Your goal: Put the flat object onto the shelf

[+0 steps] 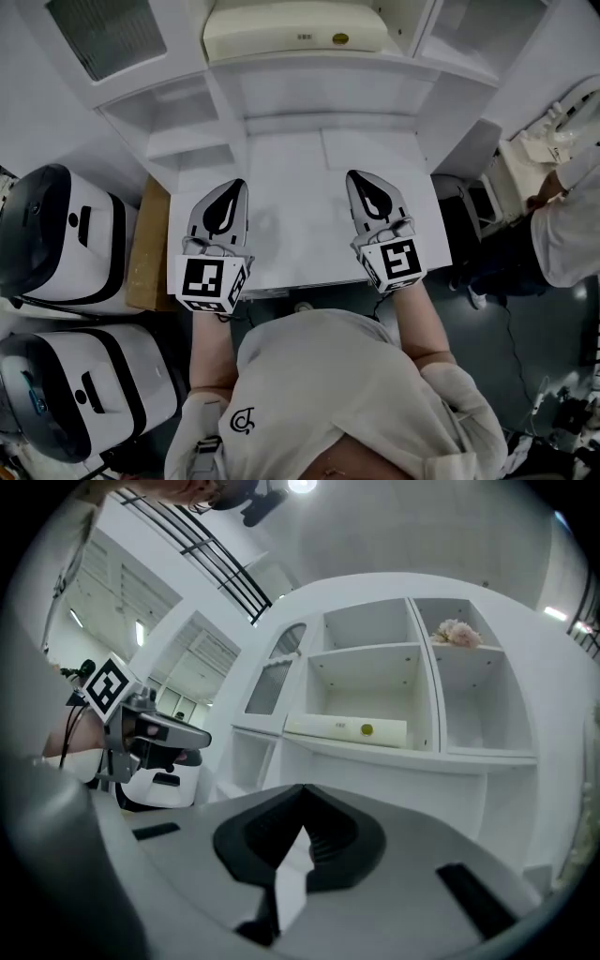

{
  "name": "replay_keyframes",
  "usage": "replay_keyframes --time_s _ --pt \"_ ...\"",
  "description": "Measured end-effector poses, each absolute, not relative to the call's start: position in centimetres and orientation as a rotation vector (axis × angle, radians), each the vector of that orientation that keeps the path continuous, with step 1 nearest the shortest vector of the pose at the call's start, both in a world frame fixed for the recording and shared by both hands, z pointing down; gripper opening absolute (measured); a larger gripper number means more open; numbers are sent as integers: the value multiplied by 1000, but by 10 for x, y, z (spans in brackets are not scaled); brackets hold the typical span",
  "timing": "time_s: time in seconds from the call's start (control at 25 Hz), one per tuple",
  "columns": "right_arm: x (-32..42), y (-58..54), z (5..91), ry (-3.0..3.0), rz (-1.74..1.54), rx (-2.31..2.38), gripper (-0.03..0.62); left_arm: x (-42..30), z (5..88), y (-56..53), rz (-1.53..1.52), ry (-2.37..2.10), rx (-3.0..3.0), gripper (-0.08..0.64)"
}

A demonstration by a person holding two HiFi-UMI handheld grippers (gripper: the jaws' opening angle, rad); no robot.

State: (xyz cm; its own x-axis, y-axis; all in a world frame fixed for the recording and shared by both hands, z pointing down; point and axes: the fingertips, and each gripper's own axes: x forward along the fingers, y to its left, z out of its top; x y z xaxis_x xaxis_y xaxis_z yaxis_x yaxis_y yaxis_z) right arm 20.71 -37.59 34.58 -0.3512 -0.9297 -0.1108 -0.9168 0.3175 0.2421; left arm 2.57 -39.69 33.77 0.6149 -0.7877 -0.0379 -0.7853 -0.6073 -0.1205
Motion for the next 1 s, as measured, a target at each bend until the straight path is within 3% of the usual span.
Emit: replay_keyframes --time_s 1.0 --pt "209 -378 327 -2530 -399 1796 6 49 344 -400 -51 1270 -2739 11"
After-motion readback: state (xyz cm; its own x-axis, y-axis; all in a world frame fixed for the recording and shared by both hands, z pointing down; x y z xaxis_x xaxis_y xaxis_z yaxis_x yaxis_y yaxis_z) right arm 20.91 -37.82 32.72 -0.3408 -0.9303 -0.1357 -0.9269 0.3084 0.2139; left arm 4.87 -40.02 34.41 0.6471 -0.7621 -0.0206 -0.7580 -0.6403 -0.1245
